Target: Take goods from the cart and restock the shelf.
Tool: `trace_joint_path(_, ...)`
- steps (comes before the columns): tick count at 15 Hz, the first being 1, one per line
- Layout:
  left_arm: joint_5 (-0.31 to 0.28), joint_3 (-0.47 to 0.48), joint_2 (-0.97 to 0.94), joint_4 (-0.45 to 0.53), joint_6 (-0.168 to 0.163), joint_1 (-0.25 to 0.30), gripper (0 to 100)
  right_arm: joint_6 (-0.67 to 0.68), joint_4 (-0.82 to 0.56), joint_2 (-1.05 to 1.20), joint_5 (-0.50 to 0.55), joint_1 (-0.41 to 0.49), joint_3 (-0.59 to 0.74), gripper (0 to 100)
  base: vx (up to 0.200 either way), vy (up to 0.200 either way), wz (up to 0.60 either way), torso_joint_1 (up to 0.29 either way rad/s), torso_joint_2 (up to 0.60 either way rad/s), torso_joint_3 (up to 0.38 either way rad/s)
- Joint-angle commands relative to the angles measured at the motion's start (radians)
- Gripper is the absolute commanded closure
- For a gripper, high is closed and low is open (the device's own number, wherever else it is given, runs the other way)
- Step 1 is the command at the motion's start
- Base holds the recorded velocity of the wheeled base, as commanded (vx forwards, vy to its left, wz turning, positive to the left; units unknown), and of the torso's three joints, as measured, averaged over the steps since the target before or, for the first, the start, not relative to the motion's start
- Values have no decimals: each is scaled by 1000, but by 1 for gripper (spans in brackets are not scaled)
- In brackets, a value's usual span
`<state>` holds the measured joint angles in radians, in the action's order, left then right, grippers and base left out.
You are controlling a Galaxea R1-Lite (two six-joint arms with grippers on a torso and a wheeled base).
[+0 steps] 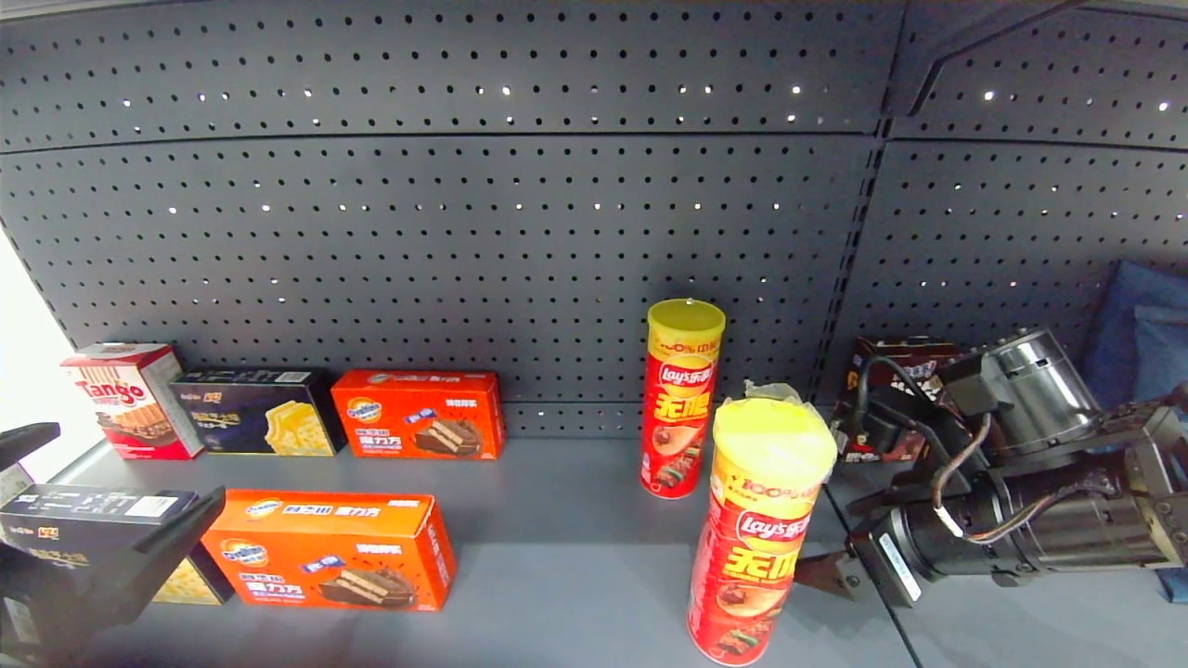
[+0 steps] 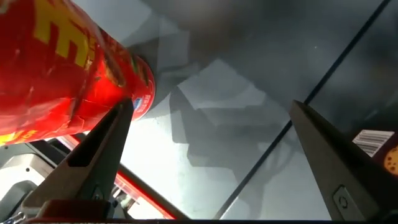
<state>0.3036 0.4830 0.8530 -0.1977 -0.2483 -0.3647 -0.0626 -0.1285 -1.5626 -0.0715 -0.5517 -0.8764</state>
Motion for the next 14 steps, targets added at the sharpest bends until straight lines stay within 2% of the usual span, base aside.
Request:
trace_joint_path(1,0,0,1,0,0,0,0,0,0,-16,-1,-2,-10,0,0,0,0,0,0,0)
trace_joint_path(12,0,-7,0,0,0,0,0,0,0,-40,-2,-34,-26,0,0,0,0,0,0,0)
trace_joint_path(14,0,-7,-5,0,14,1,0,0,0,-44,-1,-53,-23,0,0,0,0,0,0,0)
